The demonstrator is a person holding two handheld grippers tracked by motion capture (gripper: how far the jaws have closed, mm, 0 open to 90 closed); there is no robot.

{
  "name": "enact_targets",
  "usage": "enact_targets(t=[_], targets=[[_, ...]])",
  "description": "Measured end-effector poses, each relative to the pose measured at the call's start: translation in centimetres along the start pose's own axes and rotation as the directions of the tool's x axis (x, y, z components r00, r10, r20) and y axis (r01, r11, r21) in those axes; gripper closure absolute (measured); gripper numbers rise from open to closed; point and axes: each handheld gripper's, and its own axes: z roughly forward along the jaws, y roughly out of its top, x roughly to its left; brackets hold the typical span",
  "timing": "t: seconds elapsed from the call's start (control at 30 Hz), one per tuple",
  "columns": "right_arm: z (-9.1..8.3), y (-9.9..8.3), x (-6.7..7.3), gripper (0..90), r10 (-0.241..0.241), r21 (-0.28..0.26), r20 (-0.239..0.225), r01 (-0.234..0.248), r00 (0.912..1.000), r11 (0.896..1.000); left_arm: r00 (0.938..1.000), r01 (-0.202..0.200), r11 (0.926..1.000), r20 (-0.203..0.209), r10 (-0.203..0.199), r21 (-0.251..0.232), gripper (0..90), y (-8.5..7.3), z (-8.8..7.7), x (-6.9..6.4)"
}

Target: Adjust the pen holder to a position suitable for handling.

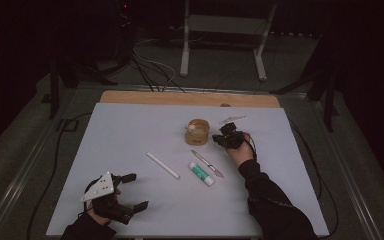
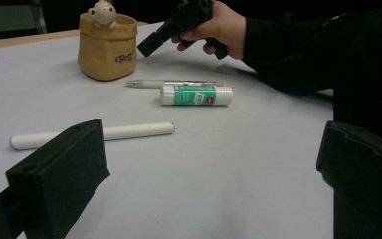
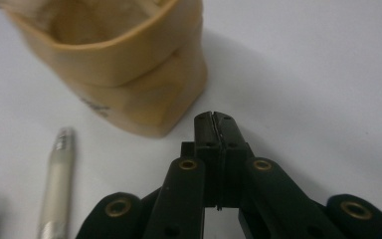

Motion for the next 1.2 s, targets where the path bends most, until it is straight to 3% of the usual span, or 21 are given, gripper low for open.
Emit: enact_targets(t=[0.23, 0.37, 0.47, 0.73, 0.9, 1.2], targets=[[1.1, 0.7, 0.2, 90.0, 0.029, 0.024, 0.0, -0.029, 0.9996, 0.999, 1.0, 0.0, 1.0, 0.001, 0.0, -0.002, 0.2, 0.0, 0.0, 0.0], [1.6, 1.1, 0.8, 90.0, 0.017, 0.046, 0.01, -0.017, 0.9998, 0.999, 1.0, -0.003, 1.0, 0.002, 0.003, 0.008, 0.2, 0.0, 0.0, 0.0], [1.7, 1.2, 0.7, 90.0, 0.039, 0.054, 0.007, -0.039, 0.9992, 0.998, 1.0, -0.001, 1.0, 0.003, 0.001, 0.002, 0.2, 0.0, 0.0, 0.0], [2.0, 1.5, 1.0, 90.0, 0.041, 0.062, 0.007, -0.041, 0.9991, 0.997, 1.0, -0.003, 1.0, 0.002, 0.003, 0.008, 0.2, 0.0, 0.1, 0.0], [2.5, 2.0, 2.3, 90.0, 0.003, 0.067, -0.021, -0.002, 0.9998, 0.998, 1.0, -0.002, 1.0, 0.002, 0.002, 0.007, 0.2, 0.0, 0.0, 0.0], [3.4, 3.0, 3.9, 90.0, -0.023, 0.081, -0.041, 0.027, 0.9989, 0.996, 1.0, -0.002, 1.0, 0.004, 0.002, 0.007, 0.2, 0.0, 0.0, 0.0]])
